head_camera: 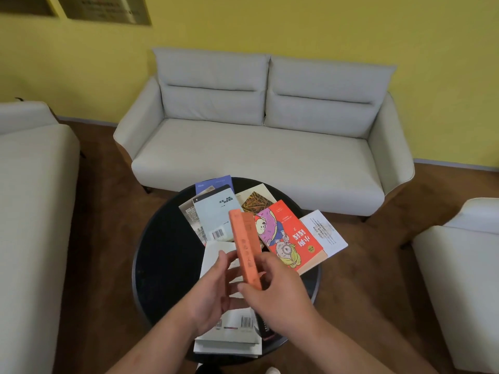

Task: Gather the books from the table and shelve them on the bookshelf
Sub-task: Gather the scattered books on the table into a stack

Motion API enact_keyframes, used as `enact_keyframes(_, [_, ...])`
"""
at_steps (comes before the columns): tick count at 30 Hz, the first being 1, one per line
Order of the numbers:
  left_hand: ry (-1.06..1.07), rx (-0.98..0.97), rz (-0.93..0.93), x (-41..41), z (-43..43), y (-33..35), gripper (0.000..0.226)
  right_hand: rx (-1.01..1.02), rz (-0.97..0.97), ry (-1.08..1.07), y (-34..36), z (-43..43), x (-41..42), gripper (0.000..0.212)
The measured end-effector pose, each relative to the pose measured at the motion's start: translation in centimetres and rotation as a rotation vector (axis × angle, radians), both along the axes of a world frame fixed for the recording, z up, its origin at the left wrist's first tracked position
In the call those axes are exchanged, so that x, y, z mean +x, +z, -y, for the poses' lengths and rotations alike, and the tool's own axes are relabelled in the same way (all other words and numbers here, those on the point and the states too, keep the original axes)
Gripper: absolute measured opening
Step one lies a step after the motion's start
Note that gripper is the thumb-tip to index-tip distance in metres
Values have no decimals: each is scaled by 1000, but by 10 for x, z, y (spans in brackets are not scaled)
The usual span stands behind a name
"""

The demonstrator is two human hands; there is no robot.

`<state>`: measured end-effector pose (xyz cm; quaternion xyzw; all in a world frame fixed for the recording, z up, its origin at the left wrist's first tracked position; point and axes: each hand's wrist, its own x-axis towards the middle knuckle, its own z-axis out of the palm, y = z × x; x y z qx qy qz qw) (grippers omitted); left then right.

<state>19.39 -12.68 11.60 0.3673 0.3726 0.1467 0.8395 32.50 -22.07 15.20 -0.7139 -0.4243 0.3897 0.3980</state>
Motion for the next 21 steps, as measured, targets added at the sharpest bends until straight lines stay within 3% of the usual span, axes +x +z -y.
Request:
enact_keyframes(2, [79,-99,34,-8,-1,-5,76,9,30,83,-1,0,-5,39])
enact_keyframes(4, [86,-198,99,-21,-6,-10,69,2,-68,91,-6,-1,-8,31])
enact_keyframes(6, [74,-265,143,-33,-10,-13,75,47,-163,-58,-7,-2,-5,18])
enact_keyframes(9, [113,-324,111,-47,-13,-24,78,37,12,-265,-12,-5,10,16])
enact_keyframes(11, [124,-317,73,-47,-13,-23,70,-145,-35,-166,-17,-4,16,3])
enact_keyframes(13, [142,-309,29,-44,-14,-22,65,-271,-304,-130,-28,0,15,18])
enact_keyframes(17, [47,-226,-52,-41,-21,-20,45,-219,-474,-307,-46,9,9,18])
enact_keyframes(21, [-67,-12,-275,-49,-16,-32,23,-207,-439,-367,-62,11,9,18])
